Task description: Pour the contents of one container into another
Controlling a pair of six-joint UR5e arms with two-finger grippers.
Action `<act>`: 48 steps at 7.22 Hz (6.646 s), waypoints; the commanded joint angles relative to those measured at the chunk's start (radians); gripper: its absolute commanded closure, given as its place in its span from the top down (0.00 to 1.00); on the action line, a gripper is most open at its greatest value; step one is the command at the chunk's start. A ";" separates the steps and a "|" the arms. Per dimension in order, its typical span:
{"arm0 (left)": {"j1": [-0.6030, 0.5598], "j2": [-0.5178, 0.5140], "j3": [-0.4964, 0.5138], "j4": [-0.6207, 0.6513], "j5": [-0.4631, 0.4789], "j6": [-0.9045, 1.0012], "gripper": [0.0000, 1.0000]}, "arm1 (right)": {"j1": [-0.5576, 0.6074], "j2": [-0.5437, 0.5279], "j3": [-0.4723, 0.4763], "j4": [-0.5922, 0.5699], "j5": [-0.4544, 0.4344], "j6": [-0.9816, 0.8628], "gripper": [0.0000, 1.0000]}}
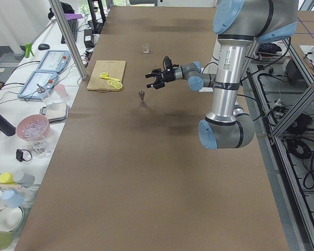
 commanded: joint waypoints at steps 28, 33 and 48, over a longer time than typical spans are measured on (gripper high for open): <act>-1.266 0.372 0.334 -0.020 -1.912 1.263 0.99 | 0.000 0.010 0.000 0.002 -0.002 -0.004 1.00; -1.266 0.370 0.334 -0.021 -1.913 1.263 0.99 | 0.000 0.011 0.001 0.000 -0.002 -0.002 1.00; -1.266 0.361 0.336 -0.020 -1.906 1.264 0.99 | 0.000 0.015 0.012 0.002 -0.002 -0.002 1.00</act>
